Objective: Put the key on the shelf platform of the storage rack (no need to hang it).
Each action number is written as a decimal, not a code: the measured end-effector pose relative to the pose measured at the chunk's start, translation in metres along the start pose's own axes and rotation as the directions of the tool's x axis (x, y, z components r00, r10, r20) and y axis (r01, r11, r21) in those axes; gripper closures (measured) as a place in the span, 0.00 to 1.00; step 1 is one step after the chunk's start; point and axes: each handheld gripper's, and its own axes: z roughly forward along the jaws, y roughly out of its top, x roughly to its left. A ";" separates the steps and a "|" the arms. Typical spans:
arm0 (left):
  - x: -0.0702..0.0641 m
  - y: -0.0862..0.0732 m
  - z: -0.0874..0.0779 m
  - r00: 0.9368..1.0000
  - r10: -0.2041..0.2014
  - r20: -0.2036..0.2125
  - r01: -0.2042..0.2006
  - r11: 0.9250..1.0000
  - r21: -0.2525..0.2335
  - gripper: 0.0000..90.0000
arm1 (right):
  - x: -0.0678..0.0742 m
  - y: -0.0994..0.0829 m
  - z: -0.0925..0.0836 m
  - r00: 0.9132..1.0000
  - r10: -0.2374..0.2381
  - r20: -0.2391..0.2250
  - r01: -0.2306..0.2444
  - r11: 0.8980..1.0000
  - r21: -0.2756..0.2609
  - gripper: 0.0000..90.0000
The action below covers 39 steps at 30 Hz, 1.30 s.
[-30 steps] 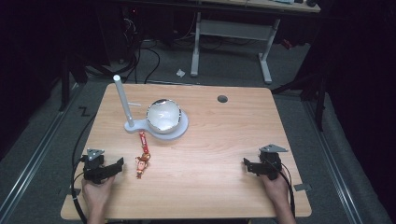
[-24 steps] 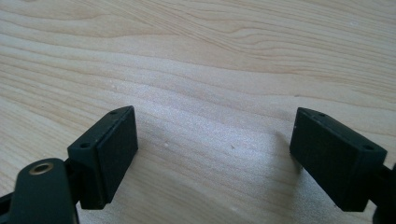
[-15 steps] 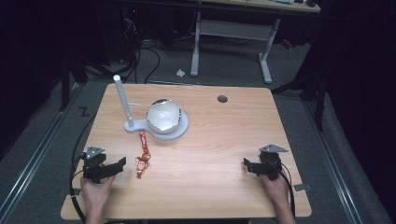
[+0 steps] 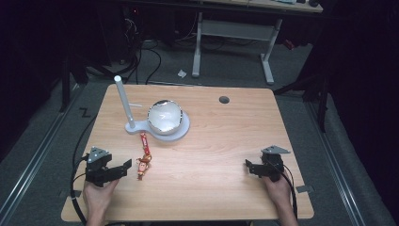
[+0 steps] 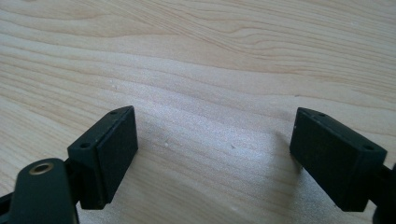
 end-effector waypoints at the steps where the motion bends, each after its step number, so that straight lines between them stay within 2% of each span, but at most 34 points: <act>1: -0.001 -0.003 -0.001 1.000 0.002 0.008 -0.002 1.000 0.010 0.18 | 0.000 0.000 0.000 1.000 0.000 0.000 0.000 1.000 0.000 0.17; 3: -0.004 -0.008 -0.004 1.000 -0.015 0.008 0.015 0.999 0.033 0.17 | 0.000 0.000 0.000 1.000 0.000 0.000 0.000 1.000 0.000 0.17; 5: -0.005 -0.013 -0.004 1.000 0.005 0.013 -0.005 0.999 0.042 0.17 | 0.000 0.000 0.000 1.000 0.000 0.000 0.000 1.000 0.000 0.17; 7: -0.008 -0.019 -0.005 1.000 -0.002 0.004 0.002 0.999 0.051 0.17 | 0.000 0.000 0.000 1.000 0.000 0.000 0.000 1.000 -0.001 0.17; 8: -0.008 -0.022 -0.005 1.000 0.019 0.012 -0.019 0.998 0.062 0.17 | 0.000 0.000 0.000 1.000 0.000 0.000 0.000 1.000 -0.001 0.17; 9: -0.009 -0.026 -0.005 1.000 0.017 0.003 -0.017 0.998 0.064 0.17 | 0.000 0.000 0.000 1.000 0.000 0.000 0.000 1.000 -0.001 0.17; 10: -0.009 -0.029 -0.004 0.999 0.032 0.007 -0.033 0.997 0.072 0.17 | 0.000 0.000 0.000 1.000 0.000 0.000 0.000 1.000 -0.001 0.17; 14: -0.010 -0.043 0.003 0.998 0.051 -0.026 -0.049 0.995 0.087 0.17 | 0.000 0.000 0.000 1.000 0.000 0.000 0.000 1.000 -0.001 0.17; 16: -0.010 -0.046 0.005 0.998 0.055 -0.038 -0.051 0.995 0.087 0.17 | 0.000 0.000 0.000 1.000 0.000 0.000 0.000 1.000 -0.001 0.17; 17: -0.008 -0.050 0.009 0.996 0.081 -0.045 -0.077 0.993 0.085 0.17 | 0.000 0.000 0.000 1.000 0.000 0.000 0.000 1.000 -0.001 0.17; 18: -0.009 -0.053 0.011 0.995 0.079 -0.055 -0.075 0.994 0.081 0.17 | 0.000 0.000 0.000 1.000 -0.001 0.000 0.001 1.000 -0.001 0.17; 22: -0.007 -0.058 0.017 0.994 0.095 -0.060 -0.090 0.992 0.083 0.18 | 0.000 0.000 0.000 1.000 -0.002 0.000 0.002 1.000 -0.001 0.17; 26: -0.005 -0.064 0.026 0.989 0.127 -0.071 -0.123 0.991 0.059 0.20 | 0.000 0.000 0.000 1.000 -0.002 -0.001 0.002 1.000 -0.001 0.17; 28: -0.006 -0.065 0.028 0.991 0.108 -0.084 -0.104 0.994 0.043 0.22 | 0.000 0.000 0.000 1.000 -0.002 -0.001 0.002 1.000 -0.001 0.17; 32: -0.005 -0.066 0.031 0.991 0.111 -0.078 -0.108 0.993 0.043 0.28 | 0.000 0.000 0.000 1.000 -0.002 0.000 0.002 1.000 -0.001 0.17; 33: -0.004 -0.066 0.032 0.990 0.125 -0.073 -0.122 0.991 0.046 0.30 | 0.000 0.000 0.000 1.000 -0.003 0.000 0.003 1.000 -0.001 0.17; 35: -0.003 -0.068 0.036 0.988 0.114 -0.100 -0.110 0.993 0.049 0.33 | 0.000 0.000 0.000 1.000 -0.002 0.000 0.002 1.000 -0.001 0.17; 37: -0.003 -0.068 0.037 0.988 0.115 -0.103 -0.110 0.992 0.056 0.35 | 0.000 0.000 0.000 1.000 -0.002 0.000 0.002 1.000 -0.001 0.17; 39: -0.001 -0.069 0.038 0.986 0.134 -0.103 -0.129 0.990 0.055 0.38 | 0.000 0.000 0.000 1.000 -0.002 0.000 0.002 1.000 -0.001 0.17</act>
